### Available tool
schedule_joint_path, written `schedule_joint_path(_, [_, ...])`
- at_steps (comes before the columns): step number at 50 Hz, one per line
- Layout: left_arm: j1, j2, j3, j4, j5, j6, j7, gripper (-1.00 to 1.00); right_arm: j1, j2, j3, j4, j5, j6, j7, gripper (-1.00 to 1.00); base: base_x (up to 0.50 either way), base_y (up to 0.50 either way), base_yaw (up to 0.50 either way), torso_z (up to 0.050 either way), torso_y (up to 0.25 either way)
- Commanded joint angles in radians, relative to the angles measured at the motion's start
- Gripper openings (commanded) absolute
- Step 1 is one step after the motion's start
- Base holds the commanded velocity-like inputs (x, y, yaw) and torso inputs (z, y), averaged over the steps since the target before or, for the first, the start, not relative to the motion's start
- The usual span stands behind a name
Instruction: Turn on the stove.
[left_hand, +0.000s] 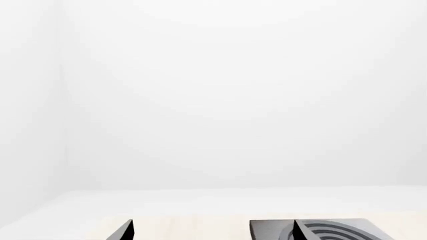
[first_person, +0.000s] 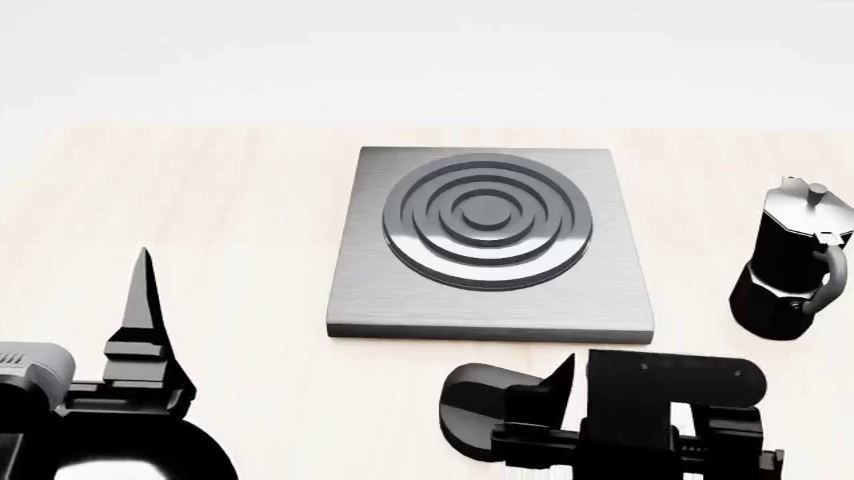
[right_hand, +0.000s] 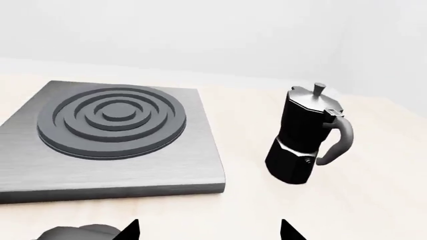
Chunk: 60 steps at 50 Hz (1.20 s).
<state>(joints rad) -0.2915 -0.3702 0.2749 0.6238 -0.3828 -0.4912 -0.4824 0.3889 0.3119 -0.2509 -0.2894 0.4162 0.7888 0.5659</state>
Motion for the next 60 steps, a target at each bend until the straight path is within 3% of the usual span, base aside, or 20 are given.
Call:
schedule_joint_path(1, [-0.001,-0.003,0.001,0.001,-0.003,0.002,-0.002,1.0,0.002,0.015,-0.014,-0.078,0.001,0.028,0.015,1.0,0.0,0.0,0.0,0.0,0.0])
schedule_joint_path(60, [-0.006,-0.012,0.012,-0.004,-0.014,0.011,-0.014,1.0,0.031,0.074,-0.077,-0.343,-0.008,0.11,0.068,1.0,0.0,0.0,0.0,0.0,0.0])
